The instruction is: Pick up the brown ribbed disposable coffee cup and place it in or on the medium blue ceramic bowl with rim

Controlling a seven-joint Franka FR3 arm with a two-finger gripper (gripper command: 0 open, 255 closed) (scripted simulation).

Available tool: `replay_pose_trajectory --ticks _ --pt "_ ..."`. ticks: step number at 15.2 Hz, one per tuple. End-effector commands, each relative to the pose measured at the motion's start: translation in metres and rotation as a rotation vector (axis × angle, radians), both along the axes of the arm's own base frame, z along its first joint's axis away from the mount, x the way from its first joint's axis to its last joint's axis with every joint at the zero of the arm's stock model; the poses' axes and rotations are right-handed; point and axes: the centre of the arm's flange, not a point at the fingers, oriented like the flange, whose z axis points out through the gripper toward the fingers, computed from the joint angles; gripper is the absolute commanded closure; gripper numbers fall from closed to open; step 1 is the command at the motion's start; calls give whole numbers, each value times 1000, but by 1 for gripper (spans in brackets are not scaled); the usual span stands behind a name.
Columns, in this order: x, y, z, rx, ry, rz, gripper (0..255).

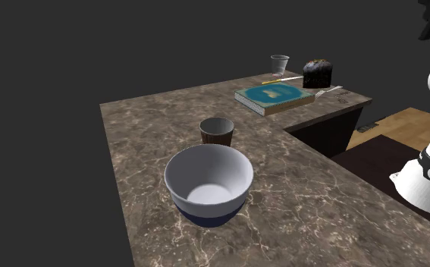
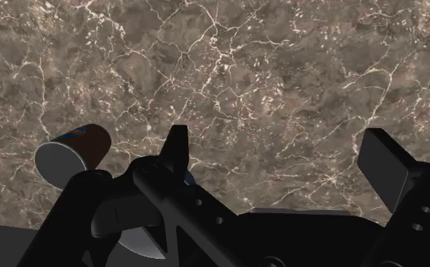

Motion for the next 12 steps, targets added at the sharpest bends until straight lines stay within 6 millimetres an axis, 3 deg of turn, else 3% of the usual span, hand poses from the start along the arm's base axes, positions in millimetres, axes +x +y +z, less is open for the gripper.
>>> replay_pose_trajectory --ticks 1,12 --pt "0 0 0 0 0 0 0" --pt "70 -101 -79 -10 24 18 0"
